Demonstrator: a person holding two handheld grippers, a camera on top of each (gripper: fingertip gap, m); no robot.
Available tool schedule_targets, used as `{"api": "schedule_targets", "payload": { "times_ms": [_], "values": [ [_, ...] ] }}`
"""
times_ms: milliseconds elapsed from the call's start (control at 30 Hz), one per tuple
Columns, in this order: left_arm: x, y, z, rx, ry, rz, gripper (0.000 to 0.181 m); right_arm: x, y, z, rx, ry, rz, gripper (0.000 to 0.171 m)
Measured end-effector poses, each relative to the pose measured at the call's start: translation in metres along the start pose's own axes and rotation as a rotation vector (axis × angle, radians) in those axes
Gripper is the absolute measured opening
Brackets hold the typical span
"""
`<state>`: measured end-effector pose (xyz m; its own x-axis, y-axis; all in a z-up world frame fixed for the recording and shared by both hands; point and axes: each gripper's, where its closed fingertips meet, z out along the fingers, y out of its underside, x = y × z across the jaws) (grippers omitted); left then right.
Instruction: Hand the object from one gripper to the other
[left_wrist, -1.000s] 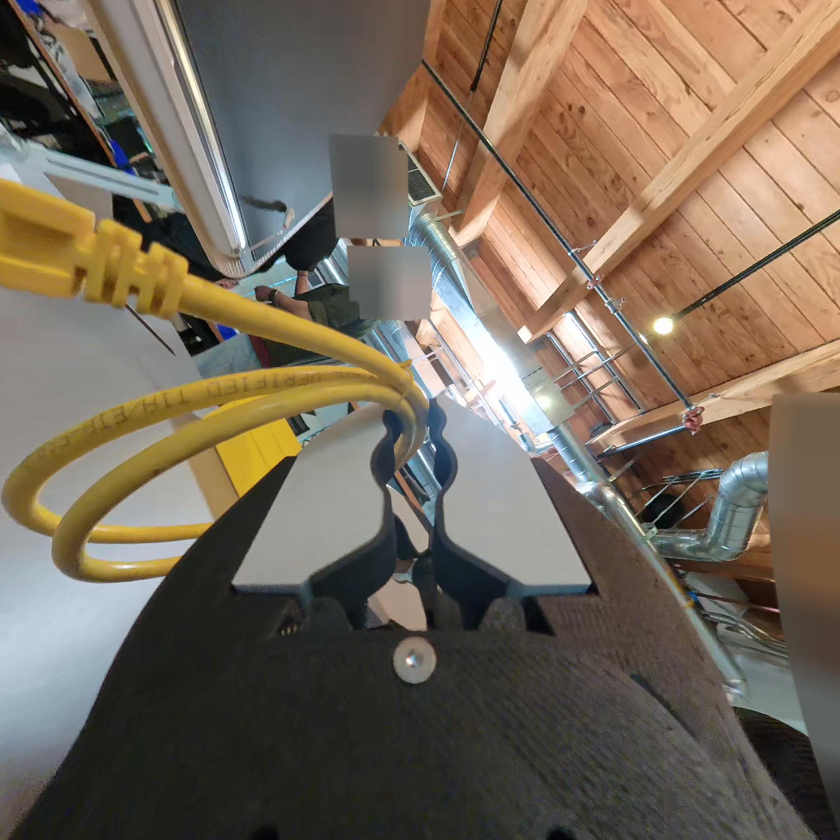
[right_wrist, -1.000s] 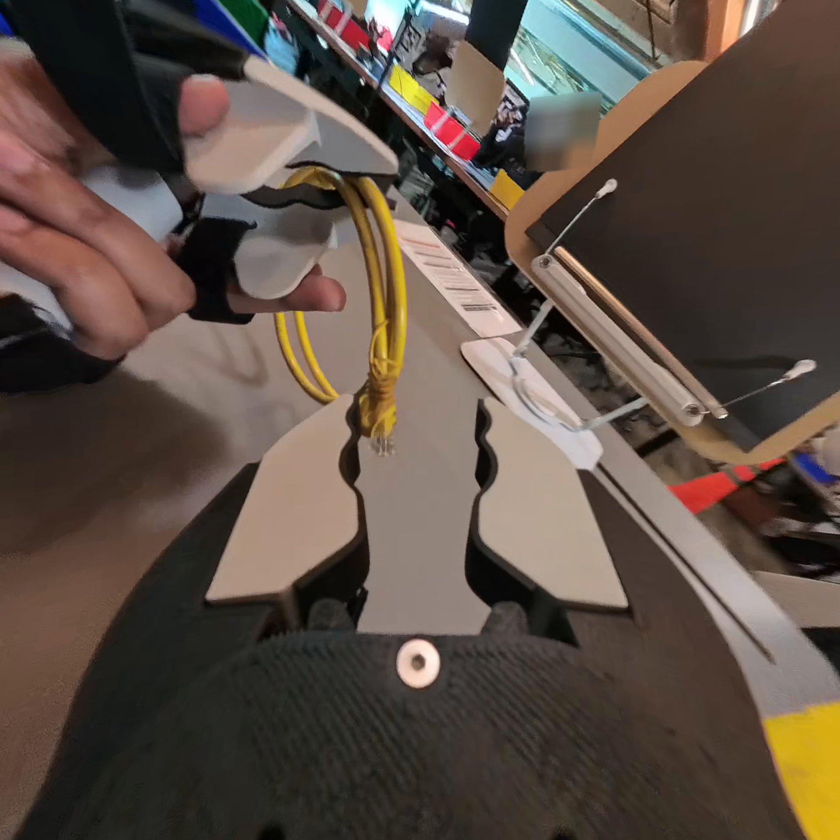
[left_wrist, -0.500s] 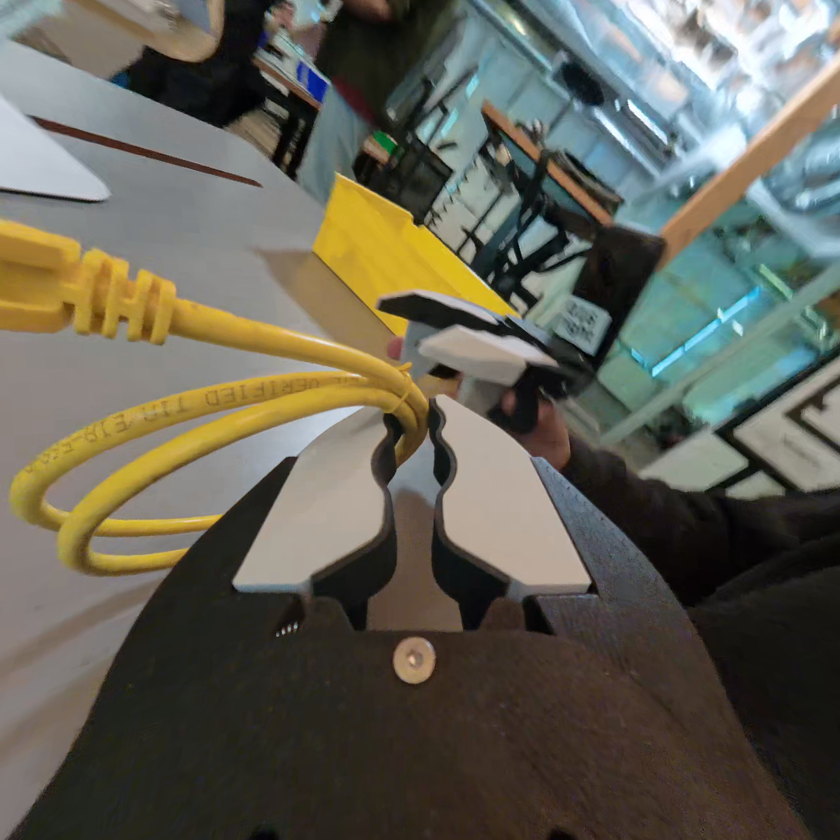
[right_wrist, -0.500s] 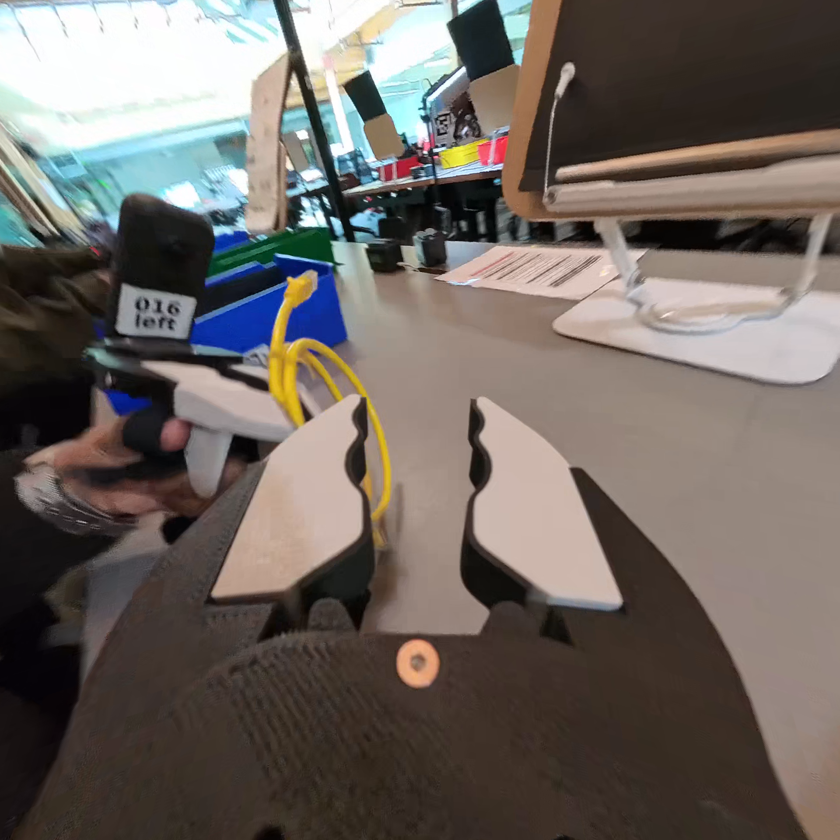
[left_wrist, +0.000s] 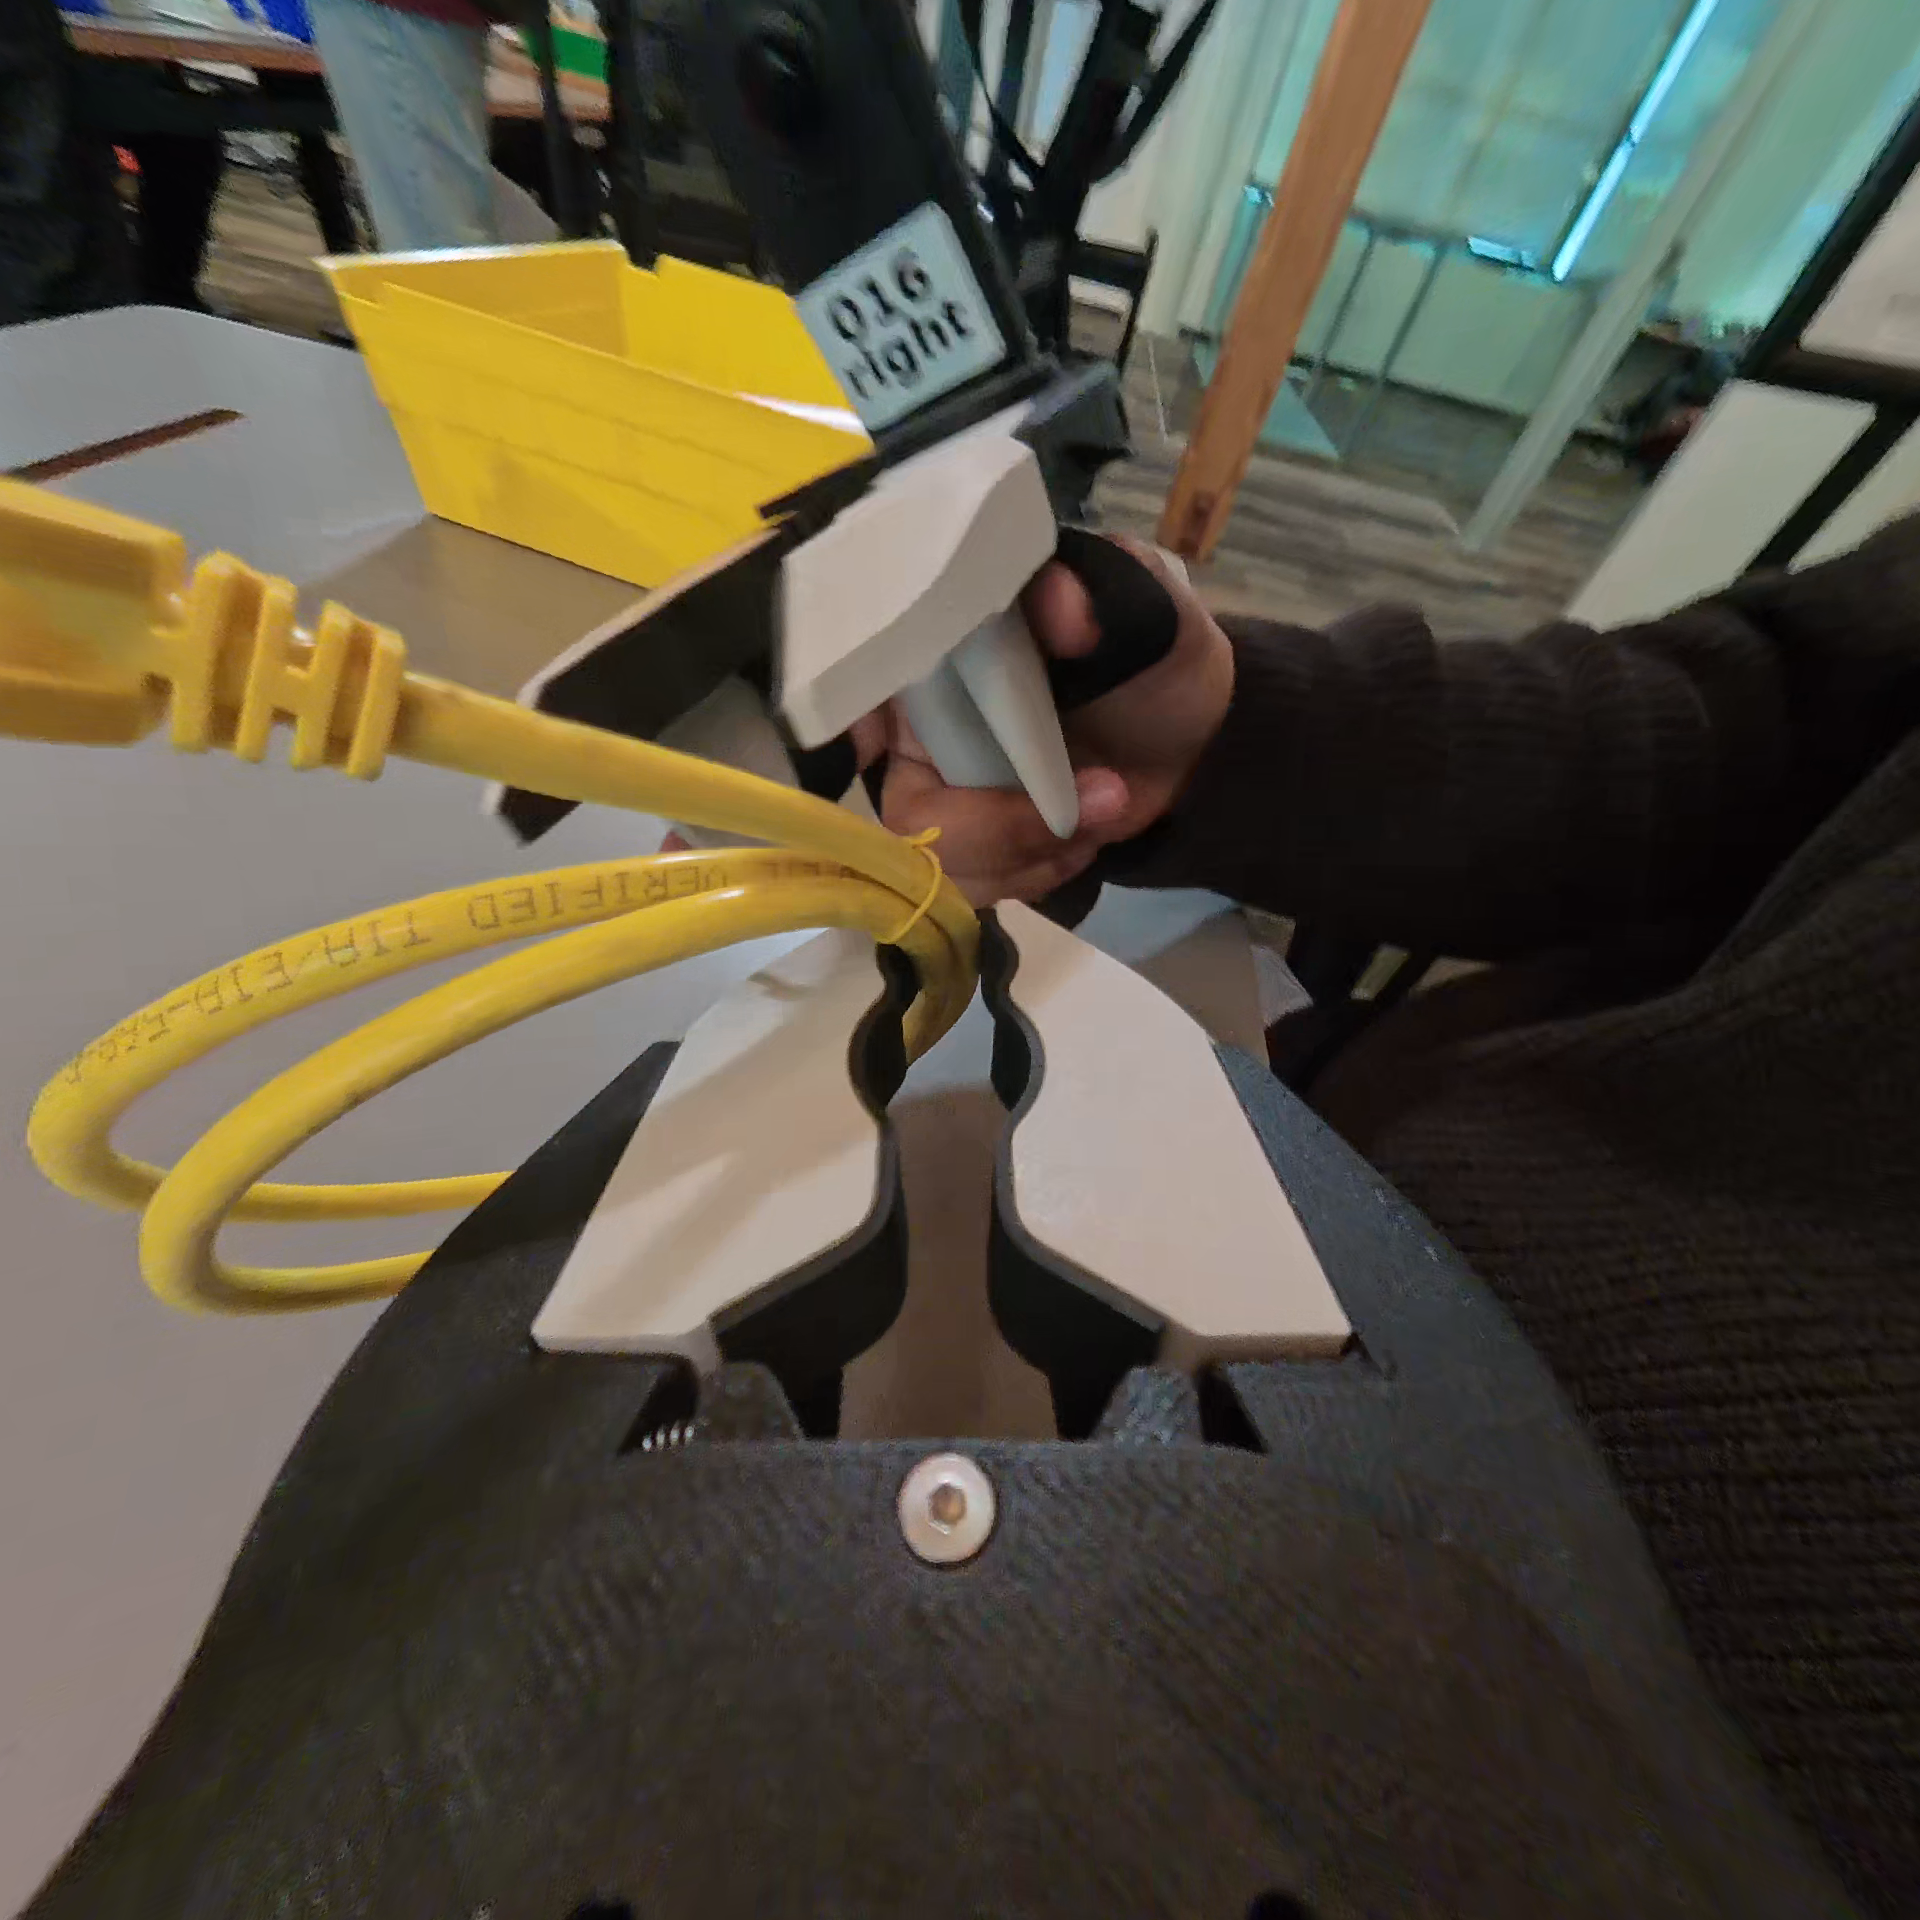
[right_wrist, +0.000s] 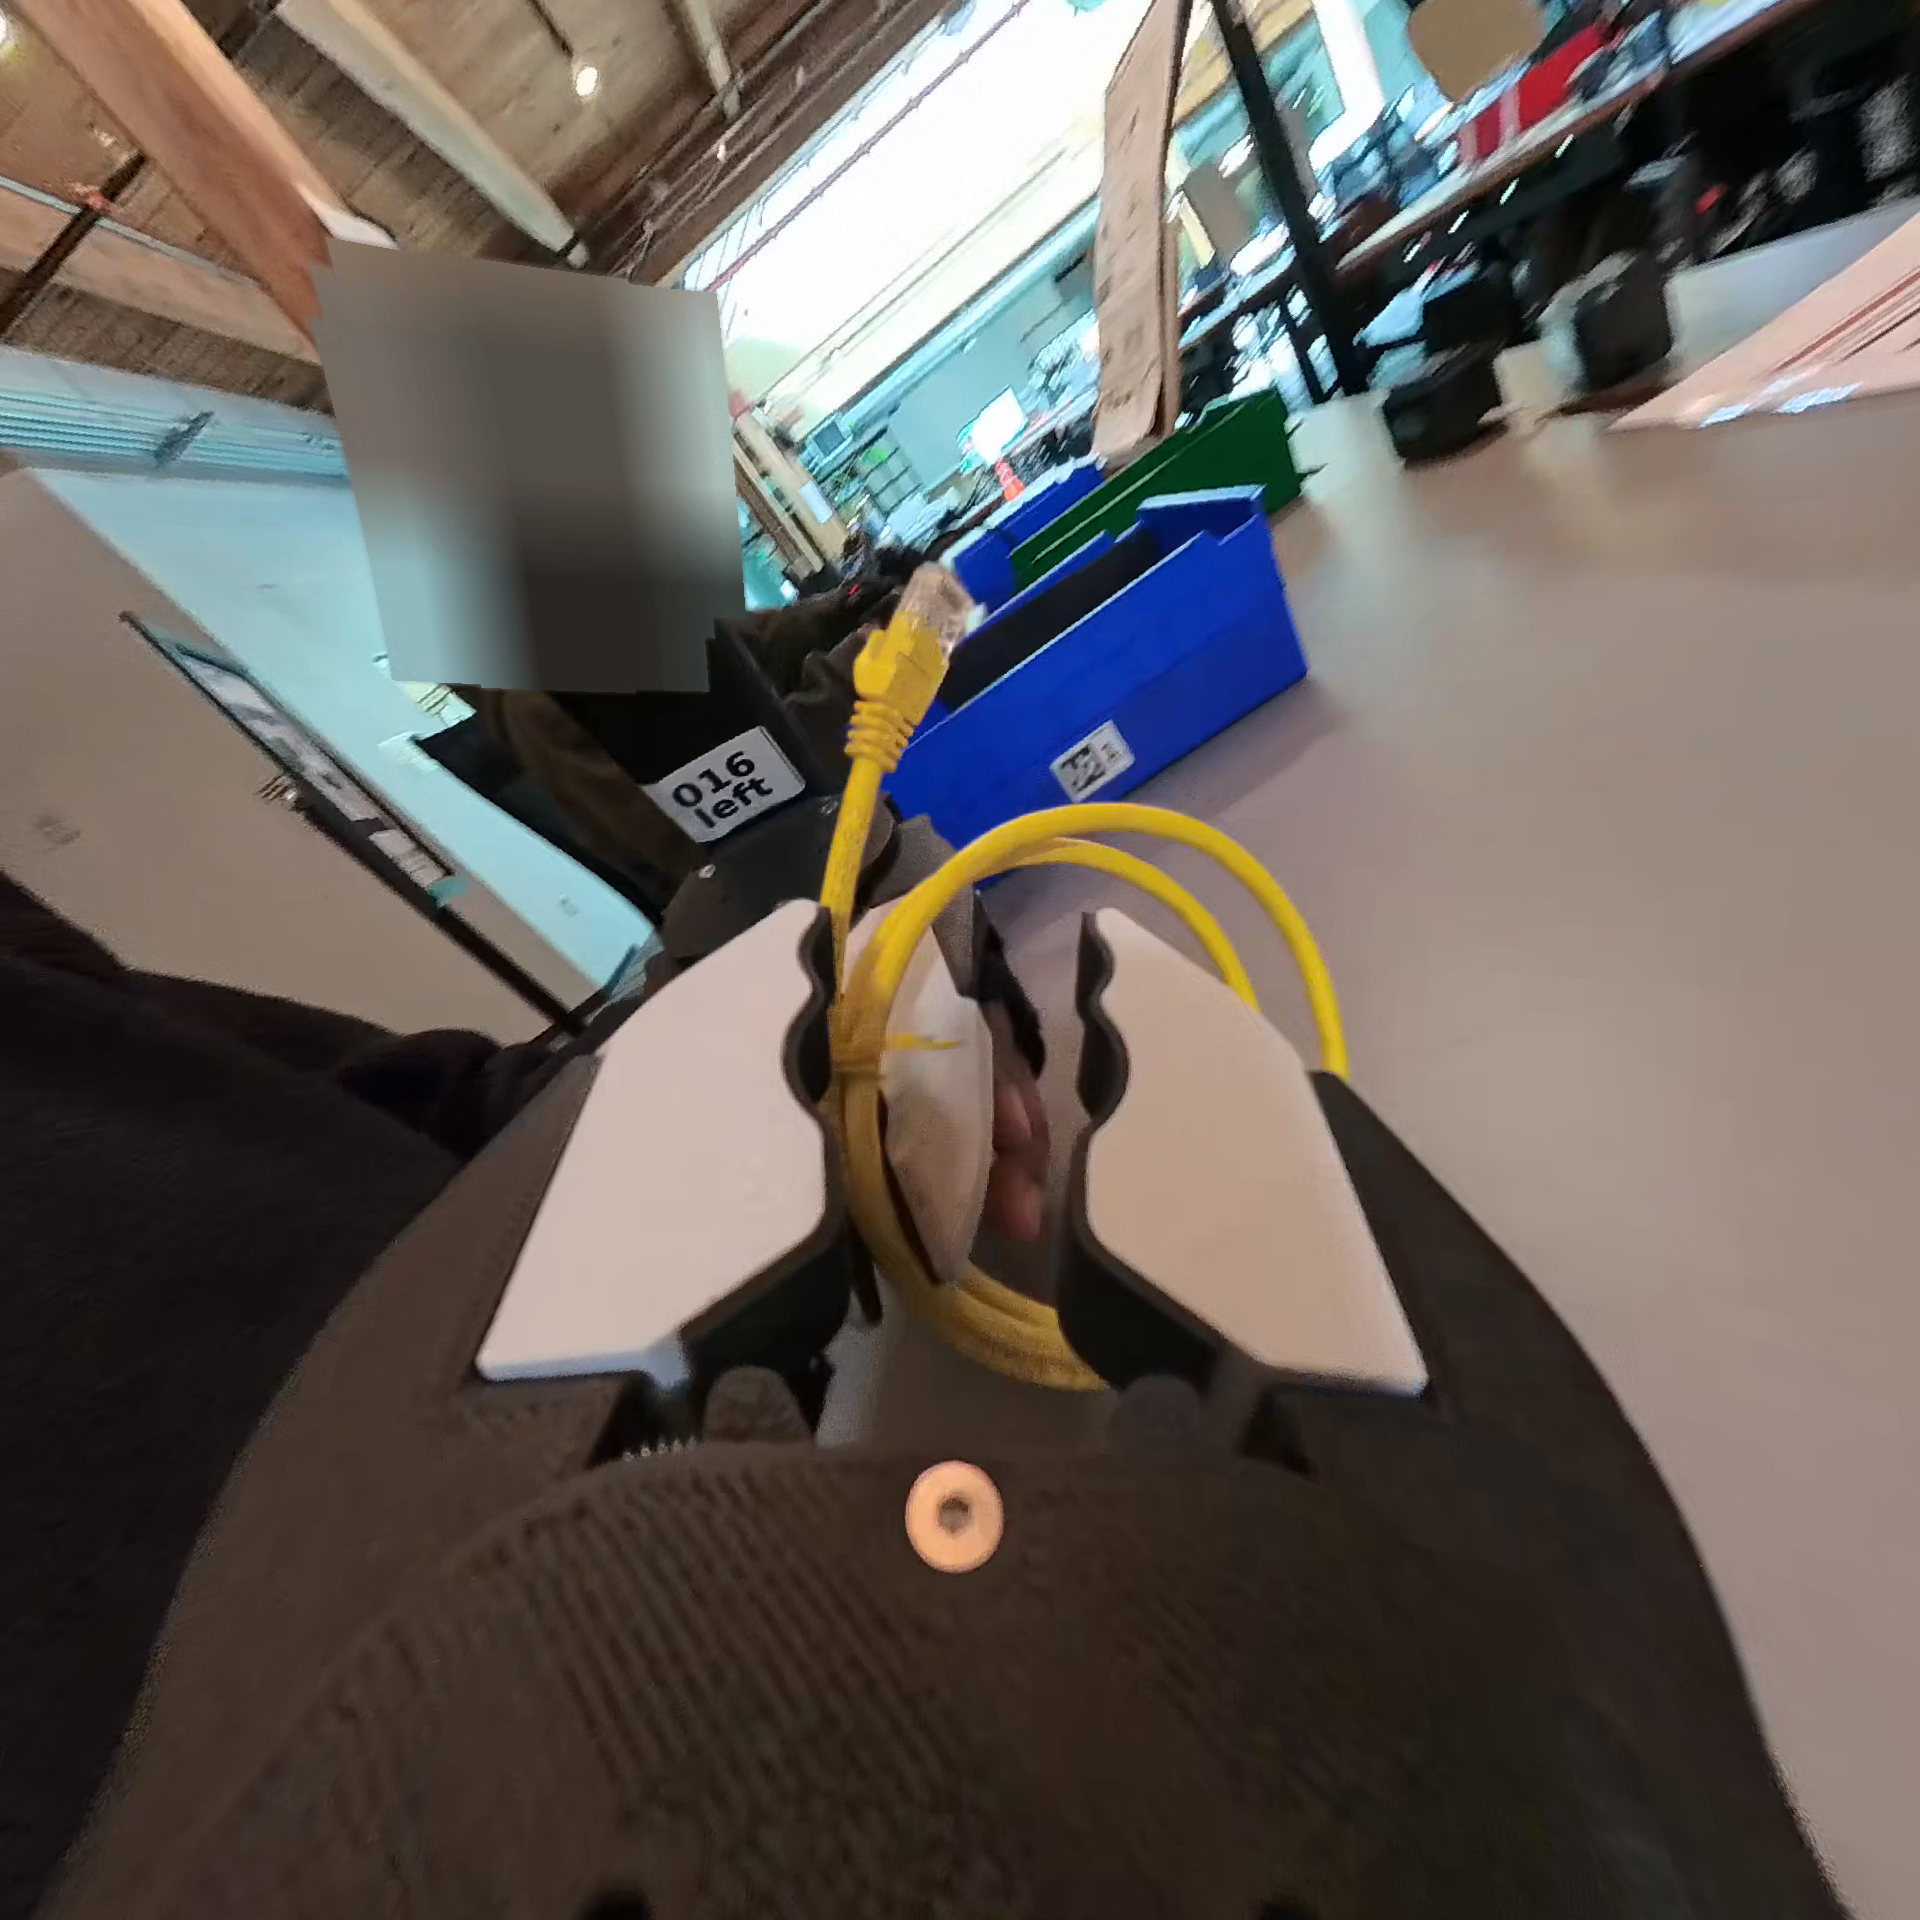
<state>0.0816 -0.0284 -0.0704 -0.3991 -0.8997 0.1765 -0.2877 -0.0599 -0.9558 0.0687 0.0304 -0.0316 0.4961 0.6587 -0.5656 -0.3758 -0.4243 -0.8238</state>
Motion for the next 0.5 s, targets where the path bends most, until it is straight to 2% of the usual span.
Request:
{"api": "schedule_targets", "payload": {
  "times_ms": [167, 267, 500],
  "values": [
    [0.022, 0.011, 0.009, -0.07, 0.09, 0.042, 0.01, -0.02, 0.019, 0.004, -0.12, -0.175, 0.168, 0.043],
    [0.028, 0.015, 0.009, -0.101, 0.118, 0.05, 0.01, -0.027, 0.032, 0.006, -0.2, -0.229, 0.225, 0.047],
    [0.029, 0.018, 0.007, -0.117, 0.113, 0.079, 0.012, -0.024, 0.035, 0.011, -0.208, -0.195, 0.201, 0.029]
  ]
}}
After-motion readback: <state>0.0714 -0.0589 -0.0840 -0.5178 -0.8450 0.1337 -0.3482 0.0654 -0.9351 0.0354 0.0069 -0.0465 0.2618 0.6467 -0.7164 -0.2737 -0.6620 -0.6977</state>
